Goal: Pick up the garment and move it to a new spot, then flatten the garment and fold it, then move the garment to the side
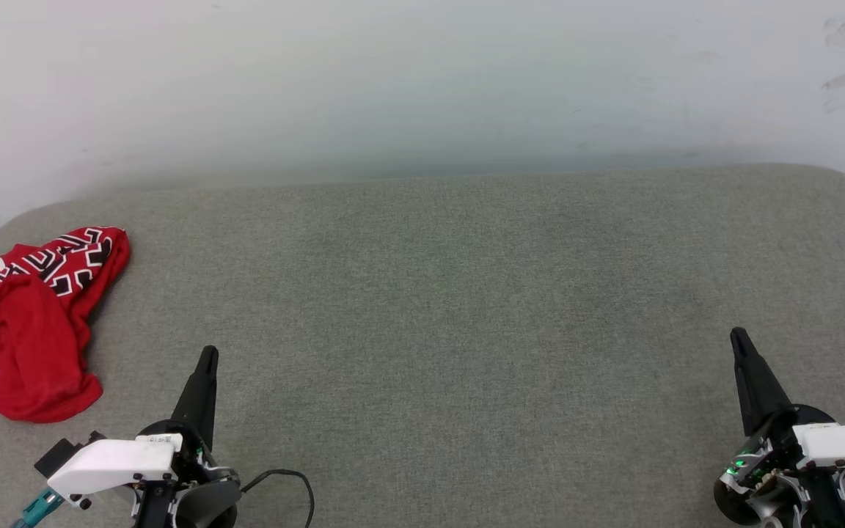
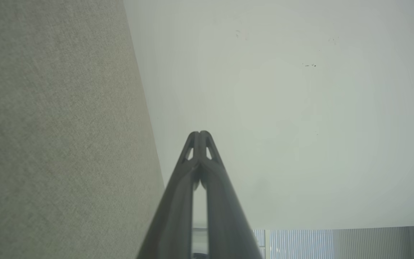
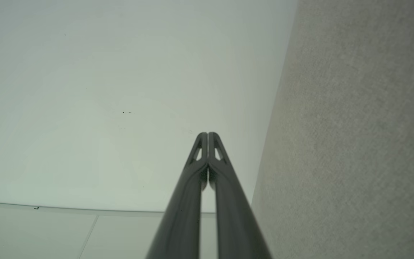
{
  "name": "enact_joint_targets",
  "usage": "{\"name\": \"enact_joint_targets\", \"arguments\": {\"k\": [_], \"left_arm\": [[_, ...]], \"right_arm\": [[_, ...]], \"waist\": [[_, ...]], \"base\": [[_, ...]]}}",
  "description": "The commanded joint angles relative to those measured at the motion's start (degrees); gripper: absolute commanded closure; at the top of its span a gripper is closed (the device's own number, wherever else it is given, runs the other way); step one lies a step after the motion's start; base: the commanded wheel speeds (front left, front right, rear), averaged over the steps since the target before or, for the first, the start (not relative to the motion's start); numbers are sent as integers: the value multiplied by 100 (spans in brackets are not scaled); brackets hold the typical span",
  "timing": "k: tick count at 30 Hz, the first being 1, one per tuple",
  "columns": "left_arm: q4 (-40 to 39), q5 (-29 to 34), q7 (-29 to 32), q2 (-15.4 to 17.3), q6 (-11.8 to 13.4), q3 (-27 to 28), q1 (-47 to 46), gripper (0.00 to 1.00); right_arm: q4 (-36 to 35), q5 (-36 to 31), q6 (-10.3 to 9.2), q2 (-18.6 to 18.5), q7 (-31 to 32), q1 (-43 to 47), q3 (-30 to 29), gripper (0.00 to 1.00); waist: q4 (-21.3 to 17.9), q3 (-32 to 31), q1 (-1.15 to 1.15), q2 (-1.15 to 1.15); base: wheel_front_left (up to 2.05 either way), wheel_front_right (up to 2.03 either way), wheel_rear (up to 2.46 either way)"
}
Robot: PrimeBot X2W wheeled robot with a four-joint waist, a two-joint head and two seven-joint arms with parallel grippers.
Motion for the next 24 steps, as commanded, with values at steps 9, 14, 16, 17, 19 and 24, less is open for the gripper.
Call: {"name": "enact_joint_targets", "arguments": {"k": [9,14,16,17,19,24], "left_arm": [[3,9,12,-5,-18,10,-46,100],[3,9,12,-5,-18,10,-46,100],[3,9,12,-5,-18,10,-46,100],[3,9,12,-5,-18,10,-46,100],[3,9,12,-5,-18,10,-46,100],[3,9,12,-5,-18,10,-46,100]], "right_arm": [[6,23,0,21,2,-61,3,100],[6,23,0,21,2,-61,4,100],[5,23,0,21,2,-61,4,100],[5,23,0,21,2,-61,4,100],[5,23,0,21,2,-61,4,100],[5,23,0,21,1,-61,4,100]], "waist": [[0,0,0,0],[0,0,0,0],[0,0,0,0],[0,0,0,0],[0,0,0,0],[0,0,0,0]], "base": [[0,0,0],[0,0,0],[0,0,0],[0,0,0],[0,0,0],[0,0,0]]}}
